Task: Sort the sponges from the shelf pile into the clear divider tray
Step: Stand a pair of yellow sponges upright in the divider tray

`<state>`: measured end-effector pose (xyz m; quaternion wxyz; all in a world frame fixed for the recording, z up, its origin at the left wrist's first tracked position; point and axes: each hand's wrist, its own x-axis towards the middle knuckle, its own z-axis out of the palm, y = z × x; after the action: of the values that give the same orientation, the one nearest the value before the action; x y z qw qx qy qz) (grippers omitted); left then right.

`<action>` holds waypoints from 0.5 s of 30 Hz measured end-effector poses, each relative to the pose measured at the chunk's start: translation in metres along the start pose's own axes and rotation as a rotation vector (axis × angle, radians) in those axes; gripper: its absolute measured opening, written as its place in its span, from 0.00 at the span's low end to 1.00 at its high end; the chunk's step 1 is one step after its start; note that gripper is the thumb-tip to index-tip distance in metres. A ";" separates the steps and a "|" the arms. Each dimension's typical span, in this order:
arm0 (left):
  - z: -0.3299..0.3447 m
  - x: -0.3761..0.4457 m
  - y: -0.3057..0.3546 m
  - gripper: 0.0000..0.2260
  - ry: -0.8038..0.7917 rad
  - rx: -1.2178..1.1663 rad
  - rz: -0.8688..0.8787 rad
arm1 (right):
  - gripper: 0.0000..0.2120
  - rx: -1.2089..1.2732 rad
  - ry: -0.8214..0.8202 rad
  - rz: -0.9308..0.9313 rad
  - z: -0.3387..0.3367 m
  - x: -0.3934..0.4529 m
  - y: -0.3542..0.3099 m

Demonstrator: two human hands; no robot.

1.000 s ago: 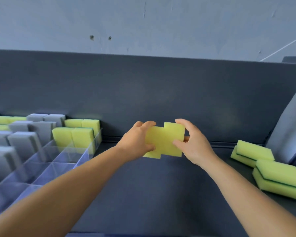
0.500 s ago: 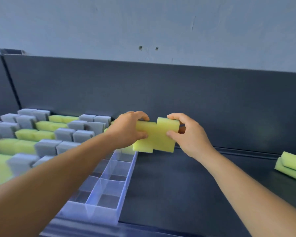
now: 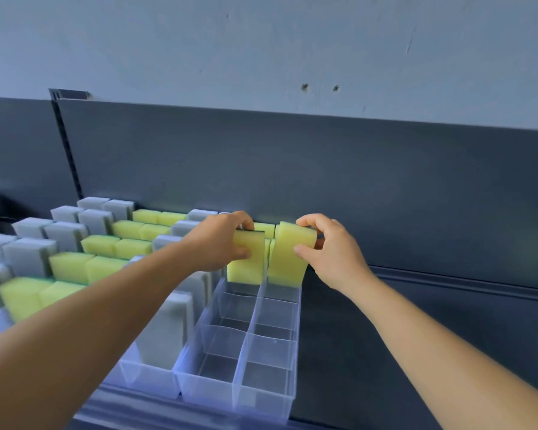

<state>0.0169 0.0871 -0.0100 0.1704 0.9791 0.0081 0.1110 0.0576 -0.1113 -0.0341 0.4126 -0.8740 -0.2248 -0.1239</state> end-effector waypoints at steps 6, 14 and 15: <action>0.008 0.013 -0.007 0.17 -0.088 0.158 0.089 | 0.17 -0.105 -0.067 0.019 0.019 0.004 0.002; 0.025 0.016 -0.006 0.21 -0.176 0.505 0.177 | 0.15 -0.341 -0.256 0.023 0.030 0.000 0.000; 0.025 0.016 -0.007 0.22 -0.180 0.511 0.170 | 0.15 -0.350 -0.263 0.033 0.031 0.000 0.000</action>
<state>0.0385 0.0861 -0.0317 -0.0918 0.9934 -0.0614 0.0320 0.0584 -0.0871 -0.0536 0.2238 -0.9444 -0.2375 -0.0394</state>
